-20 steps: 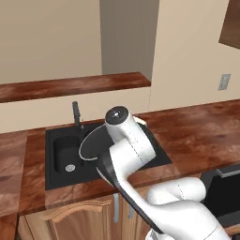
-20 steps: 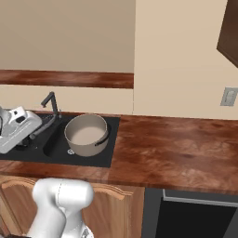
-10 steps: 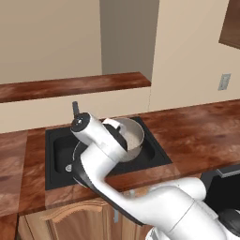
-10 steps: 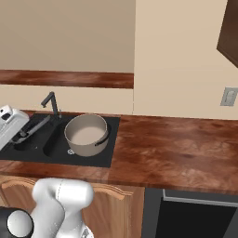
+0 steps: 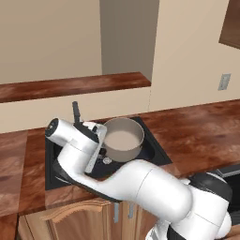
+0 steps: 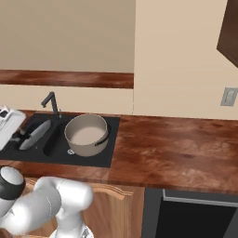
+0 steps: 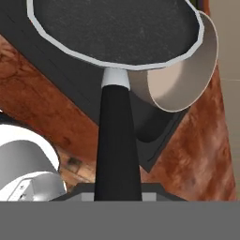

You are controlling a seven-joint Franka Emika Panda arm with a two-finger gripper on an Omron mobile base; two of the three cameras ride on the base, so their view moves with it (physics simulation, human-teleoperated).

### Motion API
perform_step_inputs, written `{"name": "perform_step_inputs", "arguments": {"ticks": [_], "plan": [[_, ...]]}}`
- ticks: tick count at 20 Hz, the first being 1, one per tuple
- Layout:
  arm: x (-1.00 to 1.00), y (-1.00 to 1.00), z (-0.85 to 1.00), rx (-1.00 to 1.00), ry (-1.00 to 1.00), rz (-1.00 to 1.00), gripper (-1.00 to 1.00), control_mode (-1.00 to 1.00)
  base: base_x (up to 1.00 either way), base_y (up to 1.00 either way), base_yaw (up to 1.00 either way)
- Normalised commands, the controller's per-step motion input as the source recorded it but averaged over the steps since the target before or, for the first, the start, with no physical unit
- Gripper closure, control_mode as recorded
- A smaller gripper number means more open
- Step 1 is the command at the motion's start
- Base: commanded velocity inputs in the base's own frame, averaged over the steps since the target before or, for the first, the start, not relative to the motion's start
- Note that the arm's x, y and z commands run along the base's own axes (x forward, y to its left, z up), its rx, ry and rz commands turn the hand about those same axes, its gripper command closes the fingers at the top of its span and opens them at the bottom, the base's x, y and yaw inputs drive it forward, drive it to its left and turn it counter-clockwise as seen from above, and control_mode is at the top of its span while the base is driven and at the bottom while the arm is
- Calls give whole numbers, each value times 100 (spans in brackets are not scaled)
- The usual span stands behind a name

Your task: Move the pot and pan from the stove into the sink.

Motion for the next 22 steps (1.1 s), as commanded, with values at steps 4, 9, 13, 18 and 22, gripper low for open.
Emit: {"name": "perform_step_inputs", "arguments": {"ticks": [4, 9, 13, 18, 22], "plan": [[50, 35, -20, -23, 22, -1, 100, -100, 0, 0, 0], [14, 9, -6, -6, 3, 0, 100, -100, 0, 0, 0], [1, 0, -1, 0, -2, 0, 100, -100, 0, 0, 0], [1, 1, -33, 0, -11, 6, 100, -100, 0, 0, 0], [-22, -7, -34, 0, -15, 14, 100, -100, 0, 0, 0]]}}
